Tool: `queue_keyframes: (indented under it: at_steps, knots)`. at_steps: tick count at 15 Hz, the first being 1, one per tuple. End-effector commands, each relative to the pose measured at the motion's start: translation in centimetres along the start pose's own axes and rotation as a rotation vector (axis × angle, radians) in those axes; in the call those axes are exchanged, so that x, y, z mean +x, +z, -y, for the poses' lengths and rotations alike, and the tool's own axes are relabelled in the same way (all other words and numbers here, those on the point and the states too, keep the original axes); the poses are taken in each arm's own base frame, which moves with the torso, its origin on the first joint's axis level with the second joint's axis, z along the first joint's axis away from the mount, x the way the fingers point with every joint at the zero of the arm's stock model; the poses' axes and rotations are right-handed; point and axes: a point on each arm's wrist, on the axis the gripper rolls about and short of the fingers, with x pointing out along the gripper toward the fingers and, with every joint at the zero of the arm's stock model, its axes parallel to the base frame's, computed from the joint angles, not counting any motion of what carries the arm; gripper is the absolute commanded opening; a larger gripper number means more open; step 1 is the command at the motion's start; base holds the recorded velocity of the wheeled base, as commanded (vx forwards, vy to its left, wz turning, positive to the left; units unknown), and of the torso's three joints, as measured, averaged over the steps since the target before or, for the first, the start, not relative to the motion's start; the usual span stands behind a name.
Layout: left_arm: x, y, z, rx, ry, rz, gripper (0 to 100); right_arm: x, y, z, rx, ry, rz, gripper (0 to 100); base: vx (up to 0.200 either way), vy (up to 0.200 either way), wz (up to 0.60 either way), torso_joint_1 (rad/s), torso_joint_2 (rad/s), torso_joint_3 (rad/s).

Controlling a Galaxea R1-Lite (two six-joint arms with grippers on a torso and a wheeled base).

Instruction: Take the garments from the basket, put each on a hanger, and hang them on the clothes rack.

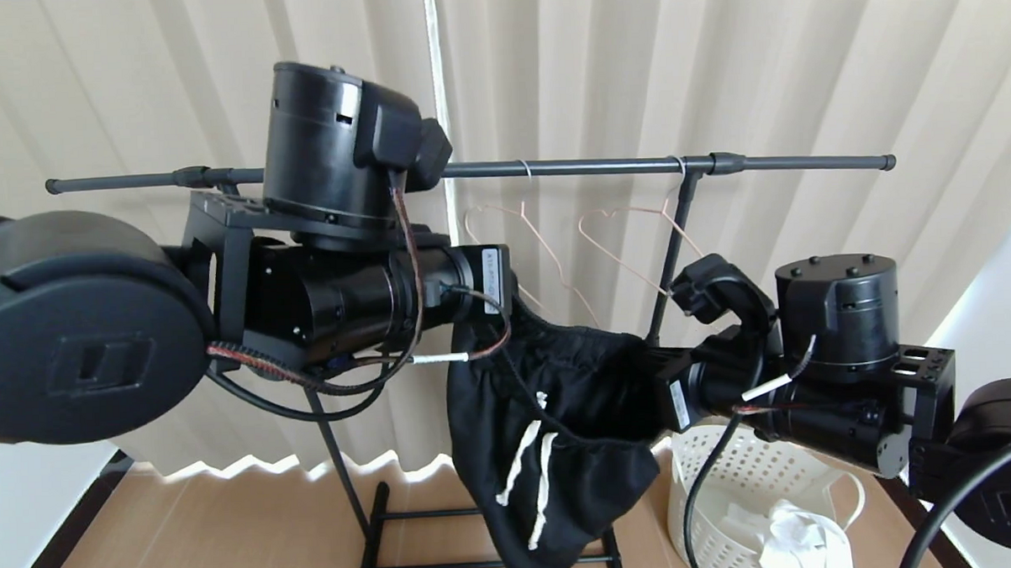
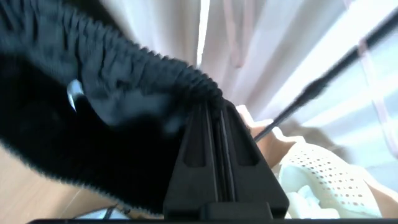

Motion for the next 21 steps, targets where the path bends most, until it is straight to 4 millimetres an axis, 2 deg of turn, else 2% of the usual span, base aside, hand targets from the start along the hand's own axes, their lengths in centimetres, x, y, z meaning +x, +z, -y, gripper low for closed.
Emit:
queue_keyframes:
  at_steps: [1,3,8,9,14,19,21]
  knots:
    - [0.1,-3.1,-0.9,0.022,0.016,-0.103,0,-0.7,0.9,1.1,0.016,-0.033,0.040,0,0.000,0.000,0.00,0.000,0.00,0.000]
    - [0.4,-5.6,-1.4,0.042,0.012,-0.194,0,-1.4,1.4,1.5,0.021,-0.045,0.064,0,0.000,0.000,0.00,0.000,0.00,0.000]
    - [0.8,-7.1,-1.7,0.045,0.009,-0.208,0,-2.2,1.9,1.6,0.024,-0.046,0.085,0,0.000,0.000,0.00,0.000,0.00,0.000]
    - [0.7,-7.2,-1.7,0.047,0.008,-0.209,100,-2.2,1.9,1.6,0.022,-0.046,0.085,0,0.000,0.000,0.00,0.000,0.00,0.000]
    - [0.1,-8.1,-2.1,0.103,0.006,-0.228,100,-2.2,1.9,1.8,0.024,-0.060,0.084,0,0.000,0.000,0.00,0.000,0.00,0.000]
    - [0.0,-7.8,-2.0,0.087,0.006,-0.196,100,-2.1,1.7,1.8,-0.001,-0.072,0.079,0,0.000,0.000,0.00,0.000,0.00,0.000]
    - [0.0,-7.9,-2.0,0.083,0.010,-0.197,100,-2.2,1.6,2.5,0.001,-0.096,0.077,0,0.000,0.000,0.00,0.000,0.00,0.000]
